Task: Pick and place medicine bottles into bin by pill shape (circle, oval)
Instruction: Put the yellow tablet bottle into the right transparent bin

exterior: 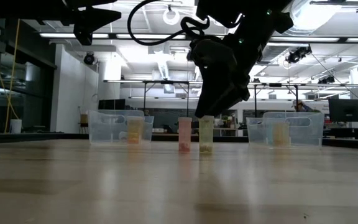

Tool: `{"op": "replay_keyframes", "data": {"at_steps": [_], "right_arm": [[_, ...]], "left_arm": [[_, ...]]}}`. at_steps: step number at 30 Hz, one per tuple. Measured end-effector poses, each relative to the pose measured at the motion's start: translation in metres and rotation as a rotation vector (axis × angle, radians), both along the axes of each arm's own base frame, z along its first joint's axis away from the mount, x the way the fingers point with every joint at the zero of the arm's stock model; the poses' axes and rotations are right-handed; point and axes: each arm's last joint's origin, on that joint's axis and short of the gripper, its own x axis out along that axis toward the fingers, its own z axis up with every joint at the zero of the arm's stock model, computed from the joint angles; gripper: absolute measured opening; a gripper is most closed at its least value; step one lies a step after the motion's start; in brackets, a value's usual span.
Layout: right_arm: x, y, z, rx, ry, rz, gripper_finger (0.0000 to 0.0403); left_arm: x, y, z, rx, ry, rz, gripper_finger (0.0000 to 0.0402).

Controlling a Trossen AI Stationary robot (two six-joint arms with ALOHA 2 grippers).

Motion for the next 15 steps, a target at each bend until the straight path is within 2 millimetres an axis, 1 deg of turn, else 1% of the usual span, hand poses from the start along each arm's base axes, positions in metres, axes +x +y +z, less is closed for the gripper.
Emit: {"op": "replay_keyframes", "data": {"at_steps": [7, 15], "right_arm": [[-0.0012, -0.0001, -0.0007, 0.004, 0.013, -0.005, 0.0166], [0.0, 0.0001, 0.0, 0.003, -0.001, -0.002, 0.0128]], "left_arm": [[0.0, 0.0, 0.0, 0.0, 0.0, 0.0, 0.0196], [0.0, 0.0, 0.0, 0.0, 0.0, 0.0, 0.0196]]}}
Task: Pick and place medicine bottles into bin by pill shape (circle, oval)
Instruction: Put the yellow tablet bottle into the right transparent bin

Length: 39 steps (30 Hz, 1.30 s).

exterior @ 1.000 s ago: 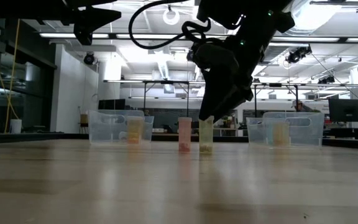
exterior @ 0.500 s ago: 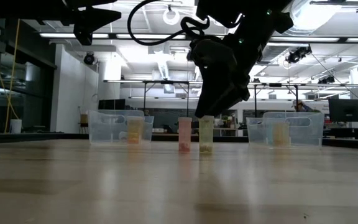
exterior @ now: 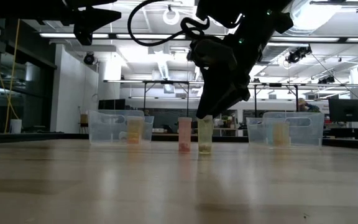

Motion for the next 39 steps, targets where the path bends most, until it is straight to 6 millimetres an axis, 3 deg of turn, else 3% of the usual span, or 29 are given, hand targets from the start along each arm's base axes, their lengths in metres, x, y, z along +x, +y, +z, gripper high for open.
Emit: {"op": "replay_keyframes", "data": {"at_steps": [14, 22, 39], "right_arm": [[-0.002, 0.002, 0.007, -0.021, -0.009, 0.132, 0.0109], [-0.007, 0.019, 0.022, -0.088, -0.059, 0.262, 0.0108], [-0.018, 0.021, 0.029, -0.175, -0.006, 0.308, 0.0107]], "left_arm": [[0.0, 0.0, -0.001, 0.001, 0.013, 0.0, 0.0196], [0.0, 0.0, -0.001, 0.001, 0.013, 0.0, 0.0196], [0.0, 0.0, -0.001, 0.001, 0.013, 0.0, 0.0196]]}}
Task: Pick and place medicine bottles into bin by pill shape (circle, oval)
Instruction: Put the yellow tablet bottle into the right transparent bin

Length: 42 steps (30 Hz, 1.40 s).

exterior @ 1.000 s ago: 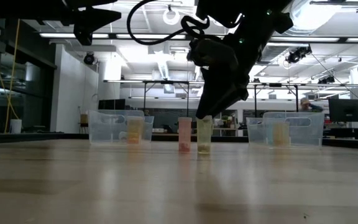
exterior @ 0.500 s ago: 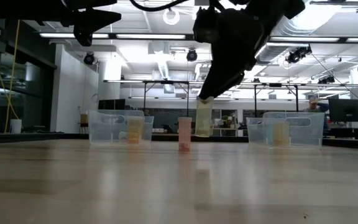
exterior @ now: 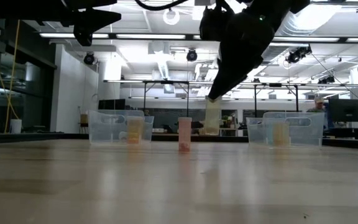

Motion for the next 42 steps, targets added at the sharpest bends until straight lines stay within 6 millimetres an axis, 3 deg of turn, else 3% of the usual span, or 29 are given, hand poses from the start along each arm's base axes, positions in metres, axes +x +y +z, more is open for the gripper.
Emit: {"op": "replay_keyframes", "data": {"at_steps": [7, 14, 20, 25, 34, 42], "right_arm": [[-0.004, 0.002, 0.001, -0.047, 0.021, -0.011, 0.0107], [-0.023, -0.019, 0.015, -0.15, 0.105, -0.095, 0.0107], [-0.057, -0.042, 0.053, -0.2, 0.103, -0.206, 0.0107], [-0.095, -0.062, 0.074, -0.236, 0.074, -0.449, 0.0107], [-0.16, -0.099, 0.042, -0.166, 0.01, -0.841, 0.0107], [-0.177, -0.128, 0.015, -0.033, -0.109, -1.01, 0.0107]], "left_arm": [[0.0, 0.0, 0.0, 0.0, 0.0, 0.0, 0.0196], [0.0, 0.0, 0.0, -0.001, -0.002, 0.0, 0.0196], [0.0, 0.0, 0.0, -0.002, -0.002, 0.0, 0.0196], [0.0, 0.0, 0.0, -0.009, -0.004, 0.0, 0.0196], [0.0, 0.0, 0.0, -0.019, -0.005, -0.001, 0.0196], [0.0, 0.0, 0.0, -0.019, -0.006, 0.002, 0.0196]]}}
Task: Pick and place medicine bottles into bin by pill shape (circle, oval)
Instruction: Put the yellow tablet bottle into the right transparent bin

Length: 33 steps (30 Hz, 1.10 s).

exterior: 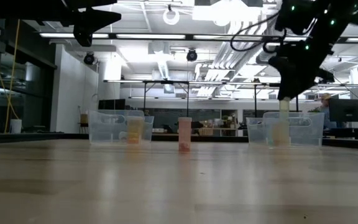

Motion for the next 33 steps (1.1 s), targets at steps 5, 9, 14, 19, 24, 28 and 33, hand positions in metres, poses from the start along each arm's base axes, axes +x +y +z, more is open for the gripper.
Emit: {"op": "replay_keyframes", "data": {"at_steps": [5, 9, 14, 19, 24, 28, 33], "right_arm": [[-0.006, -0.014, -0.019, 0.033, 0.024, -0.076, 0.0107], [-0.009, -0.022, -0.023, 0.04, 0.042, -0.126, 0.0107], [-0.009, -0.024, -0.023, 0.072, 0.019, -0.118, 0.0107], [-0.009, -0.024, -0.024, 0.086, 0.014, -0.107, 0.0107], [-0.009, -0.024, -0.024, 0.099, 0.009, -0.098, 0.0107], [-0.008, -0.023, -0.024, 0.112, -0.002, -0.096, 0.0112], [-0.011, -0.024, -0.035, 0.134, -0.014, -0.095, 0.0129]], "left_arm": [[0.0, 0.0, 0.0, 0.0, 0.0, 0.0, 0.0196], [0.0, 0.0, 0.0, 0.0, 0.001, 0.0, 0.0196], [0.0, 0.0, 0.0, 0.0, 0.001, 0.0, 0.0196], [0.0, 0.0, 0.0, -0.006, 0.0, 0.0, 0.0196], [0.0, 0.0, 0.0, -0.007, 0.0, 0.0, 0.0196], [0.0, 0.0, 0.0, -0.007, 0.0, 0.0, 0.0196], [0.0, 0.0, 0.0, -0.011, 0.0, 0.0, 0.0196]]}}
